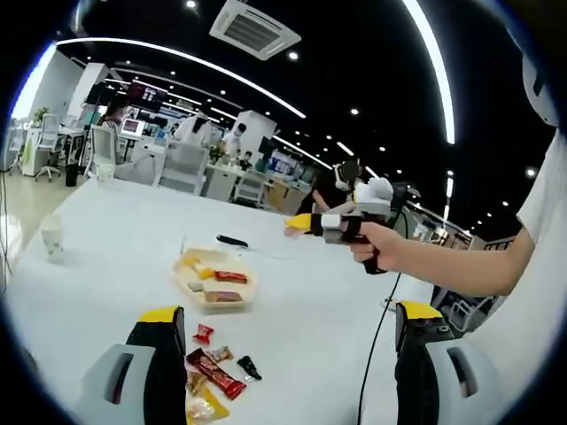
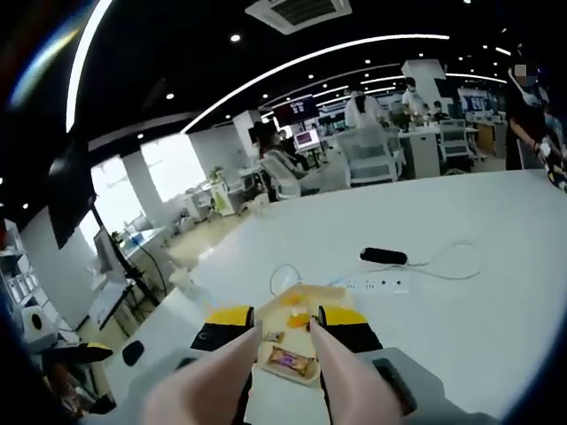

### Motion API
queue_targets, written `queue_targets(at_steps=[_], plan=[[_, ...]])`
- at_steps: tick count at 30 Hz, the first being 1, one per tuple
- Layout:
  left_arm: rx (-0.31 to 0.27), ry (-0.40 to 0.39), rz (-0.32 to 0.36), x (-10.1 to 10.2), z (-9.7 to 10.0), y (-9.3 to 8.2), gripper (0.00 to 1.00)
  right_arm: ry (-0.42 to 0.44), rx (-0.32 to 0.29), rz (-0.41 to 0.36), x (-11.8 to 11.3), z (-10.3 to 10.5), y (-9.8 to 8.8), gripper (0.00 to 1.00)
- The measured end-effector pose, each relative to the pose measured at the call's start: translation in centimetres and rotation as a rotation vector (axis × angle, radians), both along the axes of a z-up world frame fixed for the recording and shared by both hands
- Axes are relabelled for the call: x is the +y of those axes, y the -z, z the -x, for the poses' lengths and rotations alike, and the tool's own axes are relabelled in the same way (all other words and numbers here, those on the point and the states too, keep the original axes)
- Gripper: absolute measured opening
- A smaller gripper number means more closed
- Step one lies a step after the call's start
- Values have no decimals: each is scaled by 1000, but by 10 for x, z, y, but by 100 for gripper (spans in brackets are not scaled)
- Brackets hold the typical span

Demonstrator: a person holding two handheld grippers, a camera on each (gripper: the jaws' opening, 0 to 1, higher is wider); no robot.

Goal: Place the target food into the container with the food tongs after gripping and lifting it, then release it inside without dropping or visibly crushing the food.

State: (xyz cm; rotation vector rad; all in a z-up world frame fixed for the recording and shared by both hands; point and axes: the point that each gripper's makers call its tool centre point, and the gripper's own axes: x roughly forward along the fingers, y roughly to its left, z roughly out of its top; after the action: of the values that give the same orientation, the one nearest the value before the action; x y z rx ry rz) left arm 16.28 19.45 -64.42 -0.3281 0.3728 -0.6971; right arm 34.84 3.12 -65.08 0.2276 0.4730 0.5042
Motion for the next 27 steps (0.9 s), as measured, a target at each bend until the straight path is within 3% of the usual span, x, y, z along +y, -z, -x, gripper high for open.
queue_targets(at_steps=[13, 20, 23, 25, 27], plan=[[4, -10, -9, -14, 9, -1, 99, -46, 11, -5, 6, 4, 6, 28], [33, -22, -29, -19, 19, 16, 99, -91, 9, -19, 12, 15, 14, 29], [68, -17, -18, -24, 19, 20, 99, -64, 11, -2, 6, 16, 22, 28], [20, 2, -19, -29, 19, 11, 99, -23, 36, -52, 1, 19, 24, 28], [1, 0, -71, -26, 14, 15, 99, -34, 25, -53, 1, 26, 21, 28]])
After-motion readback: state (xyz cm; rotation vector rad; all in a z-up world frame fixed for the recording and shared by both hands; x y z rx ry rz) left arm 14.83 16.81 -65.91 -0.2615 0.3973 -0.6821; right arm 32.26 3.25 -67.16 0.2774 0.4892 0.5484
